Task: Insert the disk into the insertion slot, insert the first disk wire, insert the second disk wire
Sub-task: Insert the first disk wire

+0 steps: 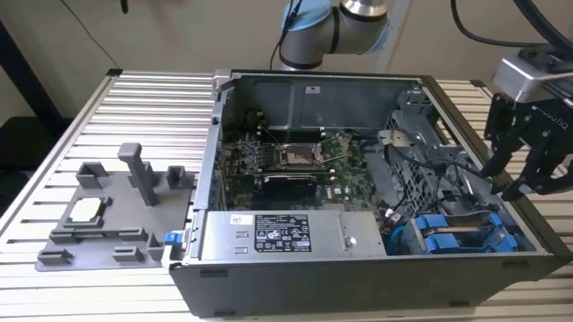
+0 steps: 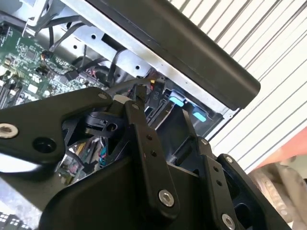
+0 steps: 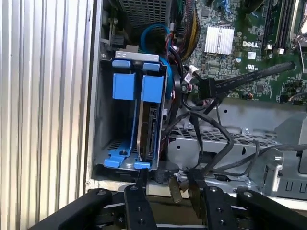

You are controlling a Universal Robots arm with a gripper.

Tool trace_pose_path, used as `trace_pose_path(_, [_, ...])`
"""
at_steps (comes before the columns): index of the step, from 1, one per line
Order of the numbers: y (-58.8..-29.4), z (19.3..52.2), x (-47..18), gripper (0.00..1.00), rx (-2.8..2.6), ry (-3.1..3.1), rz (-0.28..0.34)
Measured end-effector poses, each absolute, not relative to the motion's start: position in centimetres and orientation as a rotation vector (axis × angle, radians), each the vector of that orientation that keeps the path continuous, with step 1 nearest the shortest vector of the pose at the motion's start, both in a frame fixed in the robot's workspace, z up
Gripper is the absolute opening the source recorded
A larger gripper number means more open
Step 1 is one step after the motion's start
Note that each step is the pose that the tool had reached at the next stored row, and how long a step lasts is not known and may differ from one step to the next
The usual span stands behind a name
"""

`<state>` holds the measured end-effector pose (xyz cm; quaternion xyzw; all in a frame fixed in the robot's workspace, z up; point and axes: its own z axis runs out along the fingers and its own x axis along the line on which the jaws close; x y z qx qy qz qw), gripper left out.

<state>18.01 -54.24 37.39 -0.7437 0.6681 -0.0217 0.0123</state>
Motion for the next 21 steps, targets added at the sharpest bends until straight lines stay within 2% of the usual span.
trace_pose_path(21, [-53.95, 36.87, 18.98, 0.47, -2.404, 1.982, -0.066])
